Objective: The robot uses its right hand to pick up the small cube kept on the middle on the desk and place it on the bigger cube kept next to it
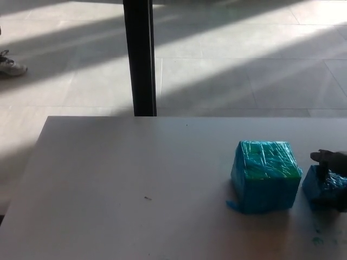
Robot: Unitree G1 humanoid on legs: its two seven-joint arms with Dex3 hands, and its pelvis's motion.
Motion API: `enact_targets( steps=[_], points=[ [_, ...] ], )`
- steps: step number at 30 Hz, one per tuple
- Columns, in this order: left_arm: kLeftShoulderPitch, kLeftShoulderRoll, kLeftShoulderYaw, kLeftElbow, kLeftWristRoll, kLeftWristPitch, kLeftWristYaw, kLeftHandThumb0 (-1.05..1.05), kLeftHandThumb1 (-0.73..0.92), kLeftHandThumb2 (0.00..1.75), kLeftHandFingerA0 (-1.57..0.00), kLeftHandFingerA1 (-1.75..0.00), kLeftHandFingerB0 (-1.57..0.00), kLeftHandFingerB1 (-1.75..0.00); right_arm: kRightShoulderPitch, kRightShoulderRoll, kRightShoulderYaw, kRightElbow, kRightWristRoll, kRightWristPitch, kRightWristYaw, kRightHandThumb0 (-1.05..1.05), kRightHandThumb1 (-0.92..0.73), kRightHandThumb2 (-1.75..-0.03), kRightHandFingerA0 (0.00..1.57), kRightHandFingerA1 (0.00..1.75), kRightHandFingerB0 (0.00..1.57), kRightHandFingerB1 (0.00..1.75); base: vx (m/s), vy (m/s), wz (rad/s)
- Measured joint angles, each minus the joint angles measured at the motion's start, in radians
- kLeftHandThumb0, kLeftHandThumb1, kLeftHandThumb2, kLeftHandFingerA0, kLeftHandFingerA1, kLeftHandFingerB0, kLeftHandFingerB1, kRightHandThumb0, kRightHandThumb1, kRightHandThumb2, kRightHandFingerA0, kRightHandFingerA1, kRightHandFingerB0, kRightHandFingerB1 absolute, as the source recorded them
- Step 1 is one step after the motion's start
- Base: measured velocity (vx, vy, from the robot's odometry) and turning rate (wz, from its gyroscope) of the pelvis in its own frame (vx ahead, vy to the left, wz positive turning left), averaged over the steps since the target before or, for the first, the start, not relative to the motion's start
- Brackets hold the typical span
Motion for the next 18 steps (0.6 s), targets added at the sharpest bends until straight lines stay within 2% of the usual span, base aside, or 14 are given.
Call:
enact_targets(
  steps=[1,2,3,4,7,8,11,12,13,14,15,16,17,18],
  points=[
    [0.0,0.001,-0.001,0.003,0.0,0.0,0.0,-0.94,0.79,0.87,-0.37,-0.54,-0.29,-0.43,-0.009,-0.001,0.013,0.004,-0.008,0.001,0.008,-0.6,-0.34,-0.75,0.01,0.42,0.0,0.14,0.0,0.0,0.0],
    [-0.001,0.001,-0.001,0.004,0.0,0.0,0.0,-0.94,0.79,0.87,-0.37,-0.54,-0.29,-0.43,-0.017,-0.001,0.027,0.008,-0.017,0.001,0.015,-0.6,-0.34,-0.75,0.01,0.42,0.0,0.14,0.0,0.0,0.0],
    [-0.002,0.001,-0.002,0.005,0.0,0.0,0.0,-0.89,0.92,0.72,-0.4,-0.5,-0.34,-0.38,-0.024,-0.001,0.043,0.011,-0.027,0.002,0.021,-0.52,-0.29,-0.71,0.0,0.52,0.01,0.17,0.0,0.0,0.0],
    [-0.002,0.002,-0.002,0.005,0.0,0.0,0.0,-0.89,0.92,0.72,-0.41,-0.52,-0.34,-0.4,-0.028,-0.001,0.052,0.013,-0.035,0.003,0.025,-0.37,-0.44,-0.52,0.03,0.83,0.0,0.24,0.0,0.0,0.0],
    [-0.004,0.002,-0.002,0.003,0.0,0.0,0.001,-0.91,0.92,0.69,-0.38,-0.52,-0.34,-0.4,-0.042,-0.001,0.093,0.019,-0.068,0.011,0.028,-0.3,-0.43,-0.54,0.1,0.82,0.01,0.23,0.0,0.0,0.0],
    [-0.003,0.003,-0.002,0.003,0.0,0.0,0.0,-0.9,0.92,0.71,-0.38,-0.5,-0.33,-0.39,-0.046,-0.001,0.107,0.019,-0.081,0.013,0.027,-0.28,-0.47,-0.53,0.16,0.98,0.05,0.27,0.0,0.0,0.0],
    [-0.004,0.003,-0.001,0.002,-0.001,0.0,0.0,-0.9,0.92,0.71,-0.36,-0.5,-0.33,-0.39,-0.049,-0.005,0.148,0.007,-0.114,0.015,0.009,-0.22,-0.49,-0.56,0.22,0.94,0.1,0.22,0.0,0.0,0.0],
    [-0.004,0.003,0.0,0.002,-0.001,0.0,0.0,-0.89,0.92,0.72,-0.35,-0.49,-0.32,-0.38,-0.047,-0.007,0.164,0.003,-0.128,0.015,0.0,-0.14,-0.56,-0.56,0.37,0.96,0.14,0.29,0.0,0.0,0.0],
    [-0.004,0.003,0.0,0.003,-0.001,0.0,0.0,-0.9,0.92,0.71,-0.36,-0.48,-0.33,-0.38,-0.044,-0.01,0.177,-0.001,-0.14,0.013,-0.012,-0.17,-0.72,-0.62,0.48,1.33,0.18,0.31,0.0,0.0,0.0],
    [-0.004,0.003,0.0,0.003,-0.001,0.0,0.0,-0.9,0.92,0.71,-0.36,-0.48,-0.33,-0.38,-0.038,-0.014,0.188,-0.003,-0.152,0.008,-0.028,-0.17,-0.72,-0.62,0.48,1.33,0.18,0.31,0.0,0.0,0.0],
    [-0.005,0.003,0.0,0.004,-0.001,0.0,0.0,-0.91,0.92,0.72,-0.34,-0.49,-0.32,-0.39,-0.032,-0.017,0.192,-0.004,-0.158,0.002,-0.042,-0.24,-0.81,-0.66,0.57,1.4,0.19,0.31,0.0,0.0,0.0],
    [-0.005,0.003,-0.001,0.005,0.0,0.0,0.0,-0.95,0.85,0.8,-0.34,-0.51,-0.29,-0.41,-0.024,-0.021,0.201,-0.004,-0.17,-0.011,-0.076,-0.27,-0.81,-0.67,0.62,1.45,0.26,0.32,0.0,0.0,0.0],
    [-0.005,0.003,-0.002,0.005,0.0,0.0,0.0,-0.9,0.92,0.72,-0.36,-0.49,-0.32,-0.38,-0.02,-0.024,0.205,-0.004,-0.176,-0.021,-0.1,-0.29,-0.81,-0.66,0.67,1.41,0.38,0.35,0.0,0.0,0.0],
    [-0.005,0.003,-0.003,0.004,0.0,0.0,0.0,-0.9,0.92,0.7,-0.32,-0.48,-0.31,-0.38,-0.02,-0.026,0.207,-0.004,-0.18,-0.028,-0.118,-0.29,-0.82,-0.66,0.69,1.31,0.64,0.43,0.0,0.0,0.0]
  ],
)
